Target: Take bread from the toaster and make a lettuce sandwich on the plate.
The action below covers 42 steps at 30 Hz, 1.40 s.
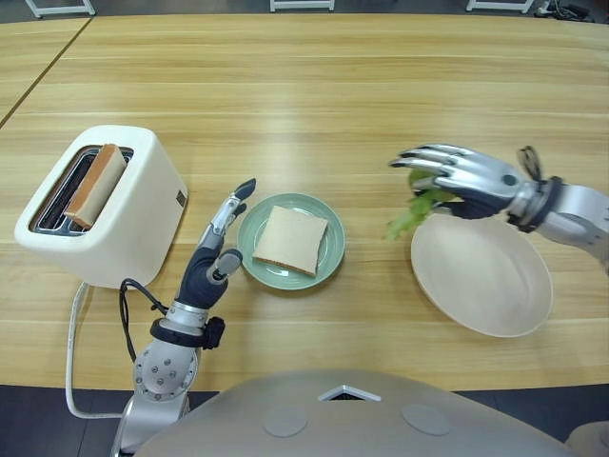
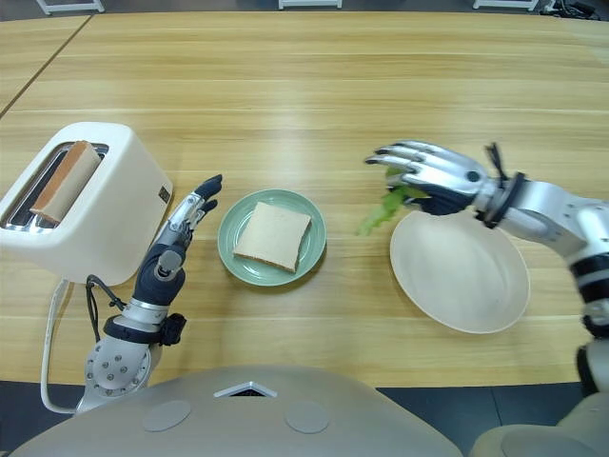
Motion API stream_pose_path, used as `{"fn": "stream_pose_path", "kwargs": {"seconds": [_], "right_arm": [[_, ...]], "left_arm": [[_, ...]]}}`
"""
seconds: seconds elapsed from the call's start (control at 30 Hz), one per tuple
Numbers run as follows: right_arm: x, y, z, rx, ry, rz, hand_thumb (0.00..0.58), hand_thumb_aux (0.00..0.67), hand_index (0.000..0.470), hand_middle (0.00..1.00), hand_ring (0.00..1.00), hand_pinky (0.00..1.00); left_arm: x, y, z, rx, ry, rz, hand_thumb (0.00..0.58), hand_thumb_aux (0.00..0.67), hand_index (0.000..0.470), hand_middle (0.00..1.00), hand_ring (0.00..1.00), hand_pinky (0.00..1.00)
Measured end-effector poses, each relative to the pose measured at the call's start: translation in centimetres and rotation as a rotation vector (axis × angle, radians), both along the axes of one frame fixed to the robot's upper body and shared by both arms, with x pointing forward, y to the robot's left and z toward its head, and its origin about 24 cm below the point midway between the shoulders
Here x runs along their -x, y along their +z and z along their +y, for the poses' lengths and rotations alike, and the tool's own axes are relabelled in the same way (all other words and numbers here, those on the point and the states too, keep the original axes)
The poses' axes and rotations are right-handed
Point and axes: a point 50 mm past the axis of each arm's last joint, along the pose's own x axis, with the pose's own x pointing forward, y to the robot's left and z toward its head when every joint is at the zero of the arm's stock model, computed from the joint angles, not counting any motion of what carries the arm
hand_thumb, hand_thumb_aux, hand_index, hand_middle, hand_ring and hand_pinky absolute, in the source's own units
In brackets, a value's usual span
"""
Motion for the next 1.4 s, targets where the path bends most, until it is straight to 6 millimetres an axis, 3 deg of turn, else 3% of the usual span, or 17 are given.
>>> {"fn": "stream_pose_path", "kwargs": {"seconds": [0.23, 0.4, 0.43, 0.47, 0.53, 0.6, 0.73, 0.8, 0.87, 0.93, 1.0, 1.1, 1.2, 1.4], "right_arm": [[-2.0, -1.6, 8.4, -0.009, 0.207, 0.150, 0.580, 0.670, 0.470, 0.00, 0.00, 0.00], [-3.1, -3.5, 12.0, 0.084, 0.231, 0.240, 0.580, 0.662, 0.464, 0.00, 0.00, 0.00], [-3.1, -3.8, 12.5, 0.098, 0.235, 0.248, 0.567, 0.570, 0.400, 0.00, 0.00, 0.00], [-3.2, -4.1, 12.9, 0.108, 0.235, 0.252, 0.558, 0.539, 0.378, 0.00, 0.00, 0.00], [-3.4, -4.5, 13.2, 0.143, 0.227, 0.252, 0.569, 0.578, 0.405, 0.00, 0.00, 0.00], [-3.4, -5.0, 13.8, 0.186, 0.241, 0.240, 0.557, 0.536, 0.376, 0.00, 0.00, 0.00], [-3.4, -5.0, 14.7, 0.175, 0.249, 0.200, 0.464, 0.370, 0.260, 0.00, 0.00, 0.00], [-3.6, -4.9, 15.0, 0.164, 0.246, 0.161, 0.436, 0.336, 0.236, 0.00, 0.00, 0.00], [-3.7, -4.7, 15.2, 0.161, 0.245, 0.130, 0.297, 0.202, 0.142, 0.00, 0.00, 0.00], [-3.7, -4.2, 15.4, 0.145, 0.250, 0.088, 0.251, 0.166, 0.116, 0.00, 0.00, 0.00], [-3.8, -3.9, 15.6, 0.140, 0.252, 0.061, 0.096, 0.058, 0.041, 0.00, 0.00, 0.00], [-3.8, -3.7, 15.7, 0.135, 0.254, 0.035, 0.071, 0.042, 0.029, 0.00, 0.00, 0.00], [-3.9, -3.7, 15.6, 0.146, 0.252, 0.019, 0.000, 0.000, 0.000, 0.00, 0.00, 0.00], [-3.8, -3.5, 15.3, 0.163, 0.256, -0.001, 0.000, 0.000, 0.000, 0.00, 0.00, 0.00]], "left_arm": [[-0.9, -0.4, 0.5, 0.026, -0.008, 0.003, 0.000, 0.000, 0.000, 0.00, 0.00, 0.00], [-1.2, -0.6, 0.6, 0.038, -0.023, 0.011, 0.000, 0.000, 0.000, 0.00, 0.00, 0.00], [-1.2, -0.7, 0.6, 0.038, -0.025, 0.013, 0.000, 0.000, 0.000, 0.00, 0.00, 0.00], [-1.2, -0.7, 0.6, 0.038, -0.028, 0.014, 0.000, 0.000, 0.000, 0.00, 0.00, 0.00], [-1.2, -0.7, 0.5, 0.037, -0.033, 0.016, 0.000, 0.000, 0.000, 0.00, 0.00, 0.00], [-1.2, -0.7, 0.5, 0.038, -0.035, 0.017, 0.000, 0.000, 0.000, 0.00, 0.00, 0.00], [-1.1, -0.8, 0.4, 0.041, -0.037, 0.025, 0.000, 0.000, 0.000, 0.00, 0.00, 0.00], [-1.0, -0.9, 0.3, 0.043, -0.039, 0.025, 0.000, 0.000, 0.000, 0.00, 0.00, 0.00], [-1.0, -0.9, 0.3, 0.043, -0.040, 0.026, 0.000, 0.000, 0.000, 0.00, 0.00, 0.00], [-1.0, -0.9, 0.3, 0.044, -0.040, 0.027, 0.000, 0.000, 0.000, 0.00, 0.00, 0.00], [-0.9, -0.9, 0.3, 0.044, -0.038, 0.030, 0.000, 0.000, 0.000, 0.00, 0.00, 0.00], [-0.9, -0.9, 0.3, 0.044, -0.038, 0.032, 0.000, 0.000, 0.000, 0.00, 0.00, 0.00], [-0.8, -0.9, 0.4, 0.044, -0.037, 0.033, 0.000, 0.000, 0.000, 0.00, 0.00, 0.00], [-0.8, -0.9, 0.4, 0.044, -0.037, 0.033, 0.000, 0.000, 0.000, 0.00, 0.00, 0.00]]}}
